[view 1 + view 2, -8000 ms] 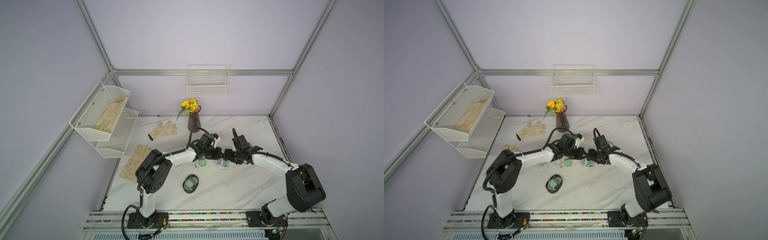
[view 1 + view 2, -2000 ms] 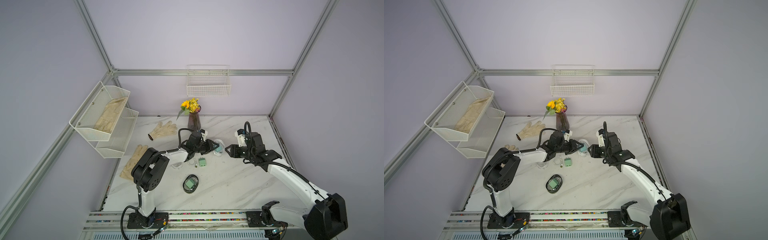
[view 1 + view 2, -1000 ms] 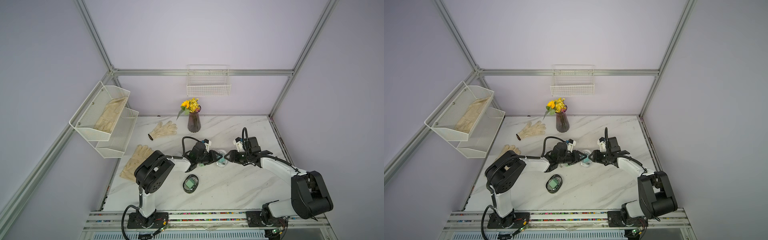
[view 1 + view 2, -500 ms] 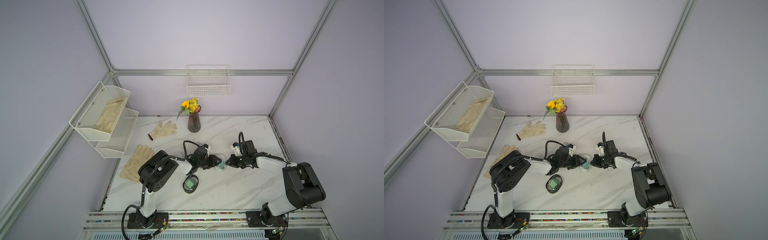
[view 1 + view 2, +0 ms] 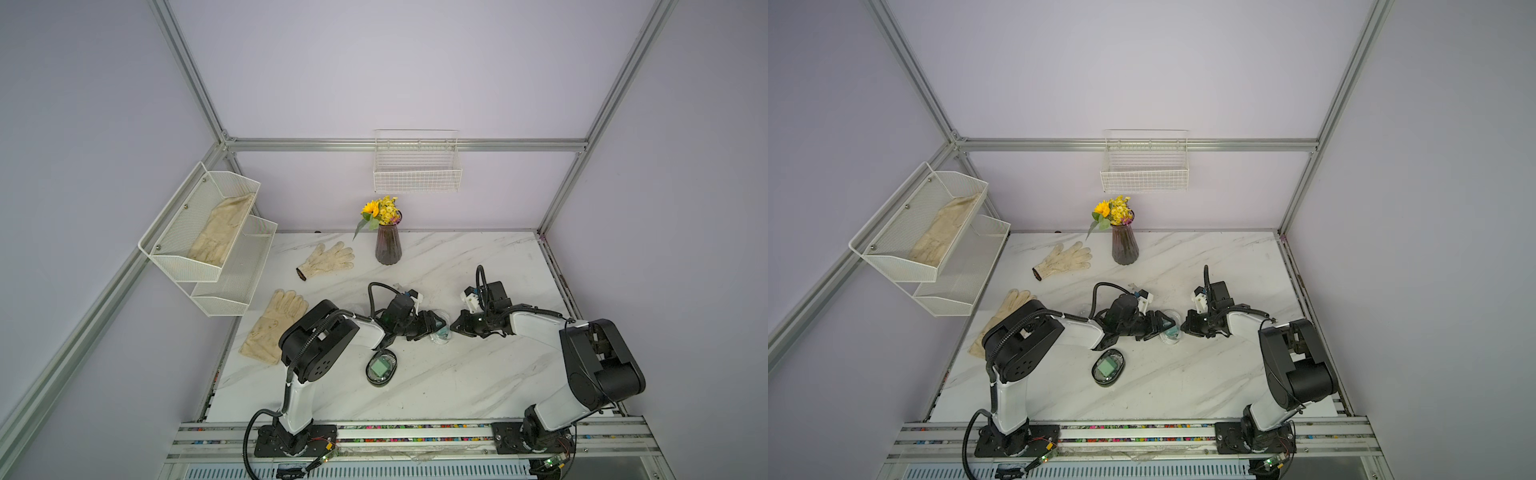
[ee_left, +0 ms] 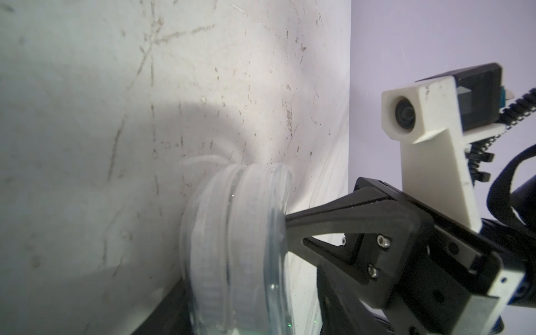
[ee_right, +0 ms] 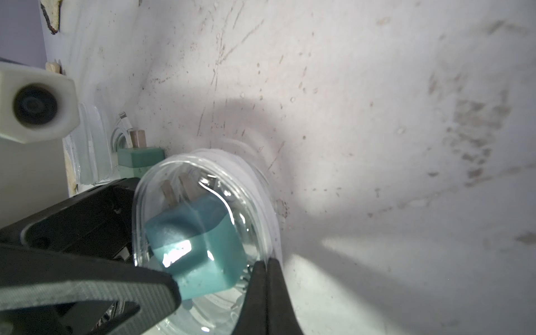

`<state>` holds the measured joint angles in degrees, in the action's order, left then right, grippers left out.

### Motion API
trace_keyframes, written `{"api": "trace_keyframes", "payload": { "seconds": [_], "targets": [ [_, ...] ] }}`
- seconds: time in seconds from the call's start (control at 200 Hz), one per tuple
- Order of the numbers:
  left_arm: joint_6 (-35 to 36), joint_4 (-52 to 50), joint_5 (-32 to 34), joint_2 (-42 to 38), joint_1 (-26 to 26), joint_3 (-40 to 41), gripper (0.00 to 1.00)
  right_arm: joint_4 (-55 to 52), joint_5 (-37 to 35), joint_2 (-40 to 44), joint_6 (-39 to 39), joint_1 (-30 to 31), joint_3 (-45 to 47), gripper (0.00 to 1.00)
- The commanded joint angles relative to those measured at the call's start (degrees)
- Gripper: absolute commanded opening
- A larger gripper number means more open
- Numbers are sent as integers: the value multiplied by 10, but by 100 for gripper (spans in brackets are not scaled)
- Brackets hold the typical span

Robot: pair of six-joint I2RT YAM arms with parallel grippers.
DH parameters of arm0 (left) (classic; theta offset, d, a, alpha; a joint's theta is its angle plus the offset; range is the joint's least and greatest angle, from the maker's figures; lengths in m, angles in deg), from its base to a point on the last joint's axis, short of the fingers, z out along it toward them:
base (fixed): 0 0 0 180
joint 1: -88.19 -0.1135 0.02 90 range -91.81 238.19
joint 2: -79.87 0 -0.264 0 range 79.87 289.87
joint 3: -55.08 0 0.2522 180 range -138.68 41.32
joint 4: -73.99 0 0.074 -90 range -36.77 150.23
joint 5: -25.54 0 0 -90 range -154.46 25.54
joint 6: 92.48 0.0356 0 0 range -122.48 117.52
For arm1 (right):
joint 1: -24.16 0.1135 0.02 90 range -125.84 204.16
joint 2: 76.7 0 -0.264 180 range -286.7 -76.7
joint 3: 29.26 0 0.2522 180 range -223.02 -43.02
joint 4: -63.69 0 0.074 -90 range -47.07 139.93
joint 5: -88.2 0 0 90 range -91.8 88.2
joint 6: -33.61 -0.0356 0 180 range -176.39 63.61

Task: Pack away charging kits
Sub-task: Pick up the storage bag at the center of the board.

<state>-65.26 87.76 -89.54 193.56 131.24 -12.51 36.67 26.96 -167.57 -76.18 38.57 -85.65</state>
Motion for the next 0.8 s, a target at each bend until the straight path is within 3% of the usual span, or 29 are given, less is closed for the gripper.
{"api": "trace_keyframes", "payload": {
  "seconds": [0.0, 0.255, 0.64, 0.735, 0.795],
  "targets": [
    [15, -45, -8, 22, -6, -39, 61, -2, -25, 10, 14, 21, -11, 0],
    [33, -86, -28, 35, -17, -73, 58, -6, -35, 4, 17, 32, -18, 0],
    [30, -122, -29, 55, -18, -101, 31, -24, -43, 19, 31, 32, -31, 0],
    [29, -111, -32, 46, -18, -101, 25, -46, -54, 30, 33, 32, -45, 30],
    [24, -102, -22, 32, -19, -97, 23, -63, -65, 51, 32, 32, -54, 34]
  ]
}}
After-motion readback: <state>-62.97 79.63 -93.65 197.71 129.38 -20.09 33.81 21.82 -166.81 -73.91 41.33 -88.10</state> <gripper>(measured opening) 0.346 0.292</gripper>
